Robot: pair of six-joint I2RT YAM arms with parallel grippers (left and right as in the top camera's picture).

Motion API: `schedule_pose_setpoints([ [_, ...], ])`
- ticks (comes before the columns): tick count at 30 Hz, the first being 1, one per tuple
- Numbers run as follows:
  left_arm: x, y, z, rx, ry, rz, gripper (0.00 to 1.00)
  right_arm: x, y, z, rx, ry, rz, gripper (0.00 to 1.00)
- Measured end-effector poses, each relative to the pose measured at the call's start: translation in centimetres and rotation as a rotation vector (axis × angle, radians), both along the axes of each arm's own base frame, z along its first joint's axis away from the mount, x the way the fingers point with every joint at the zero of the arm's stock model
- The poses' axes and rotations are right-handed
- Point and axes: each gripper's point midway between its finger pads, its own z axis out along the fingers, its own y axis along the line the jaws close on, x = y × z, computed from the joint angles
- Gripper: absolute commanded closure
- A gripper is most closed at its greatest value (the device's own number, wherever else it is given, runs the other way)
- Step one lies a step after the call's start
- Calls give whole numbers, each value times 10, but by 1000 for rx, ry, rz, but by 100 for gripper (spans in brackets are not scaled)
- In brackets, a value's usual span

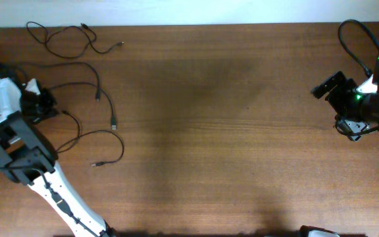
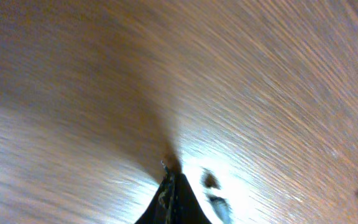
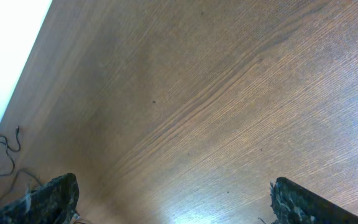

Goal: Untangle cables

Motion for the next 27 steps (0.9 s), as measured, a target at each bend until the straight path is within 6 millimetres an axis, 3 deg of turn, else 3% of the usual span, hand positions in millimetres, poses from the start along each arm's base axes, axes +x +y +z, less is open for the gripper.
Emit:
schedule_pose_setpoints([
  [7,-27,-43,0,-16,194,-87,100,1,0,0,-1,-4,0,1],
  [17,-70,-66,7,-65,419,-16,100,3,-1,2,-3,-16,0,1],
  [24,-73,-88,11,-75,466,-59,100,4,-1,2,-4,-18,0,1],
  [27,-65,-90,9,-25,455,-89,100,4,-1,2,-4,-16,0,1],
])
